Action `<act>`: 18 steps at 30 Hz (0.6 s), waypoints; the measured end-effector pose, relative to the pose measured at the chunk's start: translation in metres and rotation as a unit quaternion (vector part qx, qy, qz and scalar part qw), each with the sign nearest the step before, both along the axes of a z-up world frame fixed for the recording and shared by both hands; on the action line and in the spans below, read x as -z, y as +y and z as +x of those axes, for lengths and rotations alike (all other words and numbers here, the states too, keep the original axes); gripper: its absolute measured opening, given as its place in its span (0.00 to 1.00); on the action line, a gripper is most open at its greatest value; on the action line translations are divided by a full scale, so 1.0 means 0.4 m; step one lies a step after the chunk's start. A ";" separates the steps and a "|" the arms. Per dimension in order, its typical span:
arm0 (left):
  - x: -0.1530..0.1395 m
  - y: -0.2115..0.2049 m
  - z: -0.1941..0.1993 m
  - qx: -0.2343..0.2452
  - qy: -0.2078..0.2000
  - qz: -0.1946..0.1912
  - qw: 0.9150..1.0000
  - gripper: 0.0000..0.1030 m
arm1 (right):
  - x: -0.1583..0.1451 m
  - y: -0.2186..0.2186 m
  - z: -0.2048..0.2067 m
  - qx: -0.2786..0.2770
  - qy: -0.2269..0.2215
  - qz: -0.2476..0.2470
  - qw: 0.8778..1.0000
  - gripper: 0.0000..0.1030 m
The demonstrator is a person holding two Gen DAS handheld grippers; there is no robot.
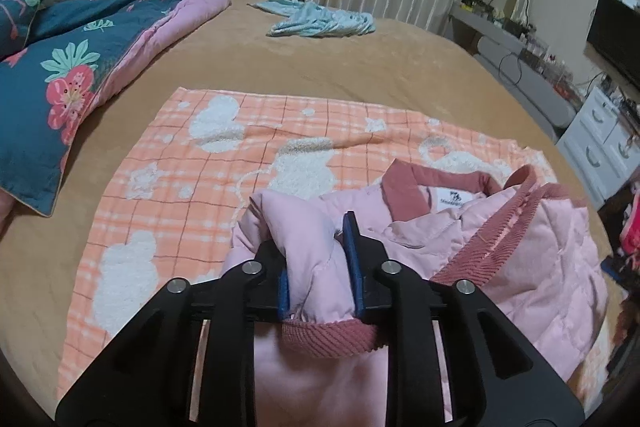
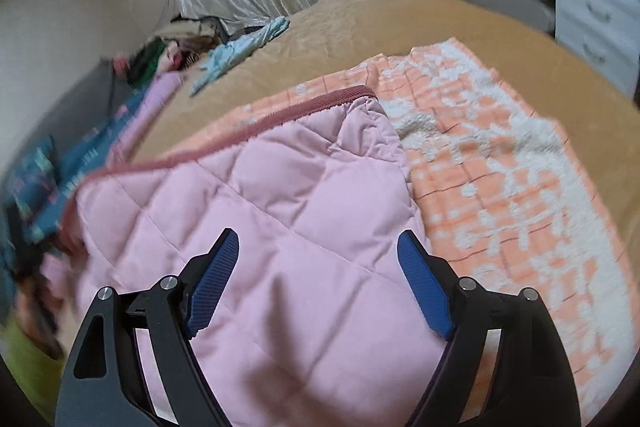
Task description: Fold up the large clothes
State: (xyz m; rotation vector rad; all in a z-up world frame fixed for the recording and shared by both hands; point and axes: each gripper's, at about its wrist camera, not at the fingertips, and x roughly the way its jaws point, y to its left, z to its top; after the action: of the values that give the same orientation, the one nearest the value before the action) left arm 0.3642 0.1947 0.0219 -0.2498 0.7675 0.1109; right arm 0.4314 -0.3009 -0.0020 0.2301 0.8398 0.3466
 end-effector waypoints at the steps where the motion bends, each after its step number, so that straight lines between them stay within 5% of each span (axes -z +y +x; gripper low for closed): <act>1: -0.003 -0.001 -0.004 0.001 -0.004 -0.005 1.000 0.20 | 0.005 0.007 -0.004 -0.002 -0.005 -0.015 1.000 0.83; 7: -0.026 -0.004 -0.020 0.001 -0.020 -0.026 0.999 0.32 | 0.034 0.046 -0.013 -0.019 -0.018 -0.092 0.995 0.87; 9: -0.035 -0.007 -0.032 0.005 -0.030 -0.033 0.999 0.54 | 0.036 0.048 -0.022 -0.019 -0.021 -0.101 0.994 0.87; 10: -0.044 -0.007 -0.042 -0.003 -0.038 -0.026 0.999 0.86 | 0.038 0.048 -0.023 -0.021 -0.022 -0.104 0.994 0.88; 11: -0.058 -0.005 -0.060 -0.021 -0.053 -0.008 0.998 0.91 | 0.039 0.047 -0.026 -0.022 -0.023 -0.107 0.994 0.88; 18: -0.083 0.028 -0.111 -0.044 -0.058 0.044 0.996 0.91 | 0.044 0.014 -0.061 -0.013 -0.034 -0.120 0.992 0.89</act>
State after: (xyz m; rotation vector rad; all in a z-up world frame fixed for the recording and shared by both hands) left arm 0.3197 0.2058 0.0549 -0.2057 0.6345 0.2116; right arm 0.4071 -0.2952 -0.0196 -0.0159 0.8088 0.2739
